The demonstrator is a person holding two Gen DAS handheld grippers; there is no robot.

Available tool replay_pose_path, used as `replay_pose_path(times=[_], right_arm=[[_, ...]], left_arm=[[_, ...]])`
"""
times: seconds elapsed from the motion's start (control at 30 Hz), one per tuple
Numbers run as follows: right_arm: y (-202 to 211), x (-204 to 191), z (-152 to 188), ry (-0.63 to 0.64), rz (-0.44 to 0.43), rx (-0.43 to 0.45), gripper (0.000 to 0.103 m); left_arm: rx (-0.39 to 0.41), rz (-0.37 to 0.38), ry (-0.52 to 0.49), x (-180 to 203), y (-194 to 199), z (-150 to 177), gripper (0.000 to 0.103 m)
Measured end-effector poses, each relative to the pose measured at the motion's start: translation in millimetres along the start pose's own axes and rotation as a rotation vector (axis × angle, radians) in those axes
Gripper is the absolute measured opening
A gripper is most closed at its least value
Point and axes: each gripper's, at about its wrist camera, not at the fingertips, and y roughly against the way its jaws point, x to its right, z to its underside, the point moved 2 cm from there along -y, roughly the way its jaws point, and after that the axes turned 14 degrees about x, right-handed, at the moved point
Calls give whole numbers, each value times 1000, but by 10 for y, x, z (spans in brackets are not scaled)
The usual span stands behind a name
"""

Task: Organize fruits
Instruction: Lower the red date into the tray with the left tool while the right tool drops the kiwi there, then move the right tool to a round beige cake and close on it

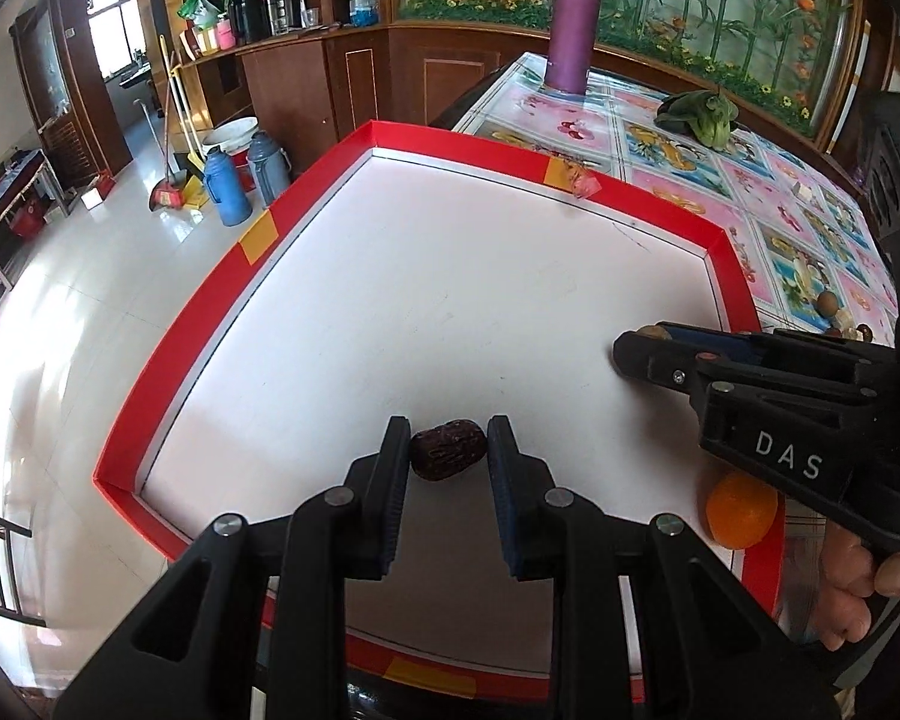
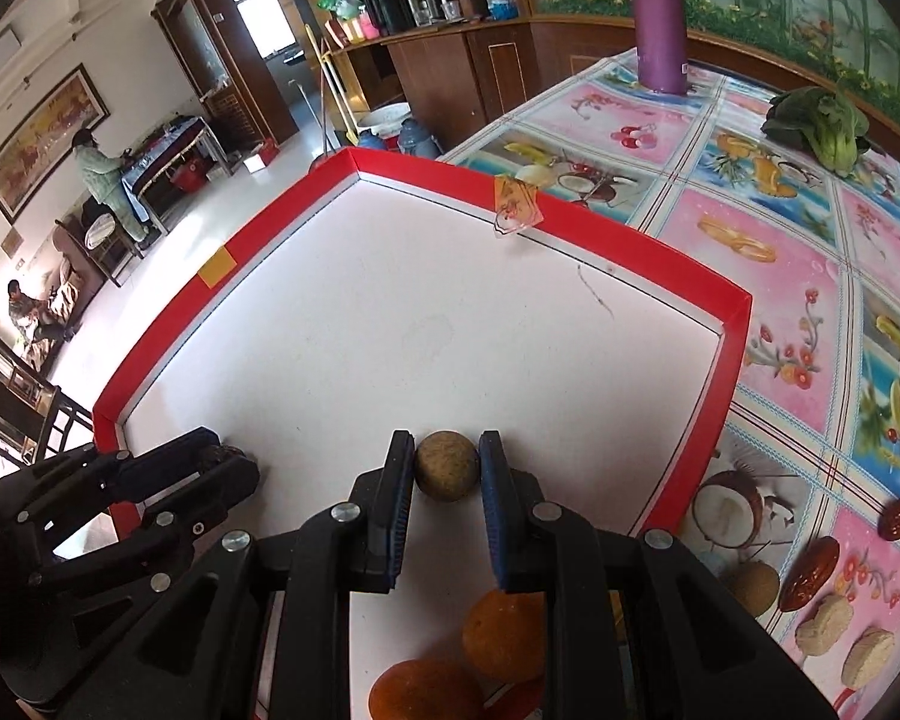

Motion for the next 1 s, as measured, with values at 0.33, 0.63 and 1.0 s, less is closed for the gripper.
replay_pose_path(times=[0.33, 0.63, 1.0], right_arm=[[267, 183, -44, -57, -30, 59, 38], [1291, 1030, 181, -176, 64, 237, 45], [1708, 1557, 698, -197, 250, 189, 46]], left_arm=[[23, -39, 14, -10, 118, -45, 71], [61, 2, -18, 225, 331, -69, 71], [68, 153, -128, 950, 588, 54, 71]])
